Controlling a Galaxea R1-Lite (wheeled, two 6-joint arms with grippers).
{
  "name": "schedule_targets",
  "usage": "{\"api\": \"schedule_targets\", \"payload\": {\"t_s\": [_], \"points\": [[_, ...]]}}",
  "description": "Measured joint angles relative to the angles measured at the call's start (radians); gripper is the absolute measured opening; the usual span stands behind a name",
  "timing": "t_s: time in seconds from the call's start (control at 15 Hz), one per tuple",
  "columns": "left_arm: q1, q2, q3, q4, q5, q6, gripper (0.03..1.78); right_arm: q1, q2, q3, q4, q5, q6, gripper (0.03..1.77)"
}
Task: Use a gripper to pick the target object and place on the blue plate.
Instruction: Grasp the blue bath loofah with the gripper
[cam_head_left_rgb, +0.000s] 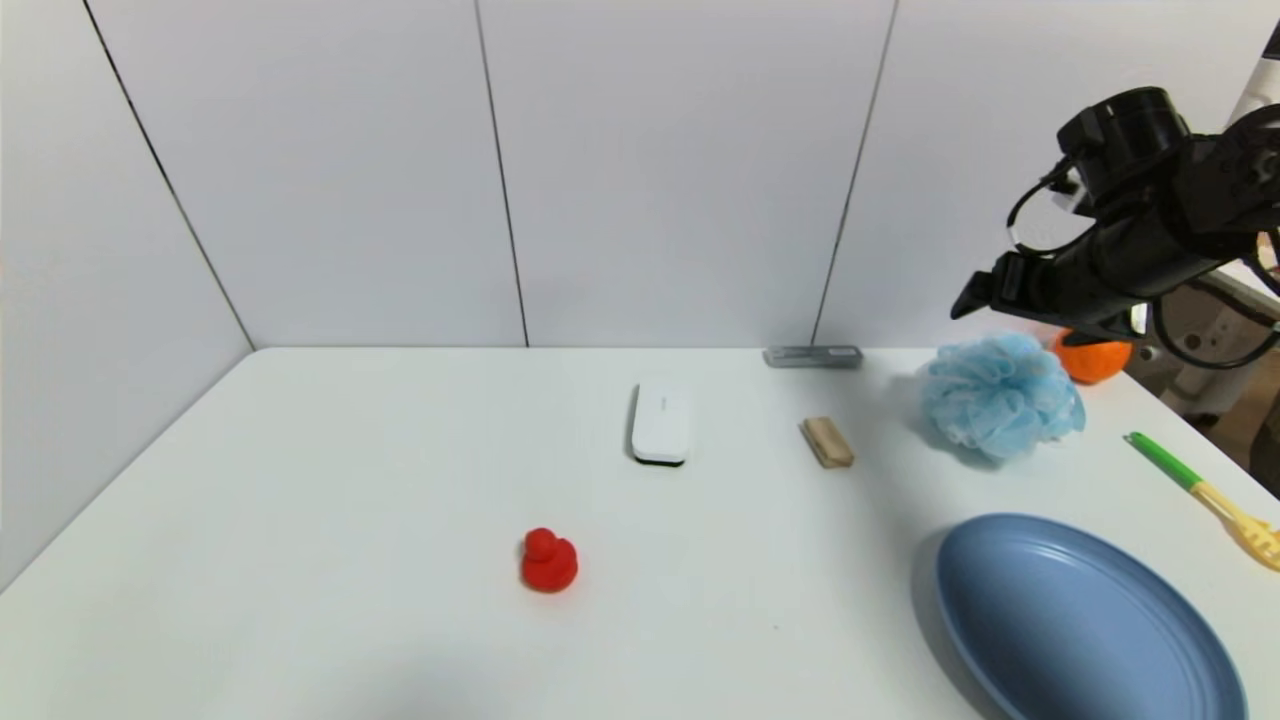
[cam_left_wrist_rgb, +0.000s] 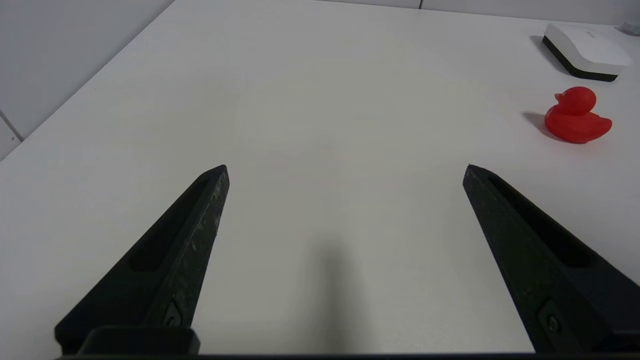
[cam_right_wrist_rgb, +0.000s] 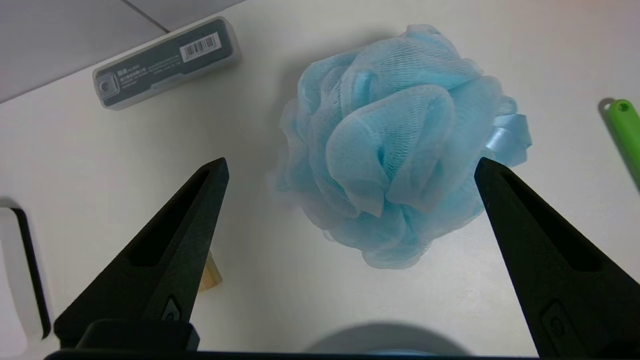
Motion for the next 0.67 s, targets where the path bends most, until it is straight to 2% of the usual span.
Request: {"api": "schedule_targets", "payload": {"t_s": [0.4,0.67], "points": [[0.000,0.000,0.000,0.000,0.000,0.000,1.69,0.006,0.039,0.001,0.011,-0.069,0.037,1.70],[0.000,0.000,0.000,0.000,0.000,0.000,1.69,0.007,0.054,0.004,0.038,-0.076,0.063,1.70]]}}
